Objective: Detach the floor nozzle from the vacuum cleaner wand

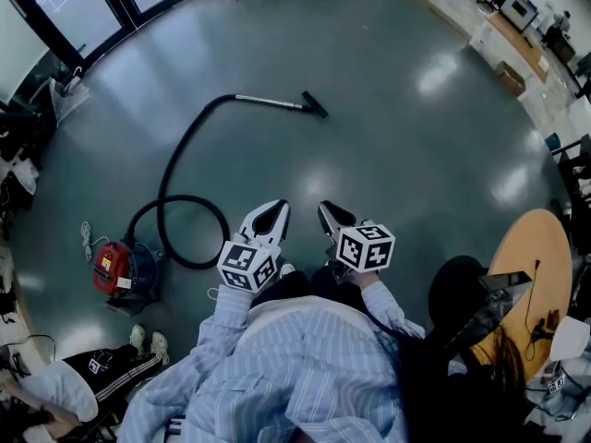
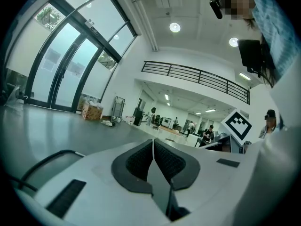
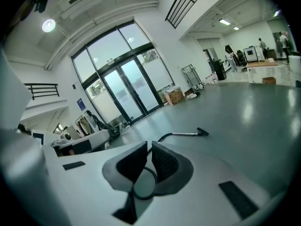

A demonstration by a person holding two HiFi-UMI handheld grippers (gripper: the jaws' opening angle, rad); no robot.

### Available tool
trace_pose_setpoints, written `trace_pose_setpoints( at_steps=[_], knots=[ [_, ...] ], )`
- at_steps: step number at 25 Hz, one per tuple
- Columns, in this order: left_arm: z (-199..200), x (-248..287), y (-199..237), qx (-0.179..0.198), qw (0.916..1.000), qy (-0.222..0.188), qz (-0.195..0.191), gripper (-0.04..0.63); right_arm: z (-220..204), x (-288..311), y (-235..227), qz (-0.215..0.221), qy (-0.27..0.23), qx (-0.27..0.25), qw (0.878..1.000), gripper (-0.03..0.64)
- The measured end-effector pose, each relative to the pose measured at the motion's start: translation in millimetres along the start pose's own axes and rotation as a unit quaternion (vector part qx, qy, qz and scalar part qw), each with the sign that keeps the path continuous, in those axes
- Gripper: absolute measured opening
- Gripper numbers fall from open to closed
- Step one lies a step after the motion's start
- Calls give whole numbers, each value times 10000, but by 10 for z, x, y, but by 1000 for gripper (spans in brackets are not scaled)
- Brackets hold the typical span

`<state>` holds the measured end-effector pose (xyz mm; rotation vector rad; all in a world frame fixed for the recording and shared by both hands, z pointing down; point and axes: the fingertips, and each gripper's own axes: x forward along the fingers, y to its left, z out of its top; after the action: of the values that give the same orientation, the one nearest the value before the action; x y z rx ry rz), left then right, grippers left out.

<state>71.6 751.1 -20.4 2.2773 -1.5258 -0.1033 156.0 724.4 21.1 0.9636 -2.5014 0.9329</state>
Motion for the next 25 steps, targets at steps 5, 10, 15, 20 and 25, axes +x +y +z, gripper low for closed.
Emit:
trace_pose_setpoints(
  at_steps=[5,10,15,20,25],
  knots=[
    [-46,-176,209,2,10000,32,-10,14,-104,149,132,-11,5,114,9999,34],
    [-160,-270,442,-243,9996,5,120,14,-173,216,137,-166,-40,54,9998,34],
    [-230,-191,526,-439,9990,-7,52,14,-135,191,-17,-374,-35,171,9991,34],
    [-238,0,641,-708,9974,61,84,14,-117,312,-174,-405,159,260,9987,34],
    [-202,236,893,-695,9971,154,268,14,55,730,-361,-233,313,386,9985,34]
  ],
)
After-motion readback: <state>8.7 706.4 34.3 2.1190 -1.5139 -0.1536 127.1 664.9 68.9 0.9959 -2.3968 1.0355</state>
